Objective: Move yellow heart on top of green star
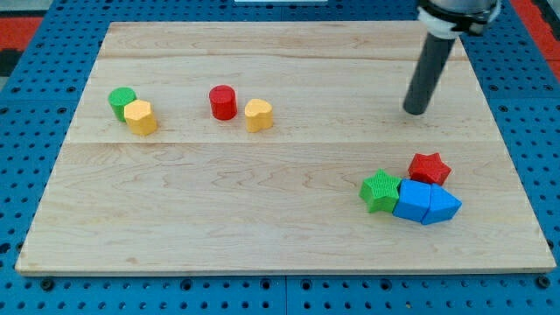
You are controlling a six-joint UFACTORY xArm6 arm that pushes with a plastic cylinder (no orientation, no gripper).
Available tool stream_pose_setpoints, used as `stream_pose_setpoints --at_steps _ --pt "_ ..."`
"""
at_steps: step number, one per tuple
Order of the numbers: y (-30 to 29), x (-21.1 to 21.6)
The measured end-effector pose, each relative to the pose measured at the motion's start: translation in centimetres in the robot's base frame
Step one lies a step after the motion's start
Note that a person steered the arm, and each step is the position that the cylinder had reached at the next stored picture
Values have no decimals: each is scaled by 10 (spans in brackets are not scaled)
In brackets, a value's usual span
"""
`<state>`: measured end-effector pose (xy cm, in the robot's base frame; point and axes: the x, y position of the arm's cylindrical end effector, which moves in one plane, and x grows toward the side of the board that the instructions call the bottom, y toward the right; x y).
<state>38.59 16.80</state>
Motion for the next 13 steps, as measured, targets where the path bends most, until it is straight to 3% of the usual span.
stream_pose_setpoints --at_steps 4,6,9,11,12,13 --pt "-144 18" --pt "-147 18" --pt "-102 27" --pt "-223 46" --pt "-238 5" --pt "-199 -1"
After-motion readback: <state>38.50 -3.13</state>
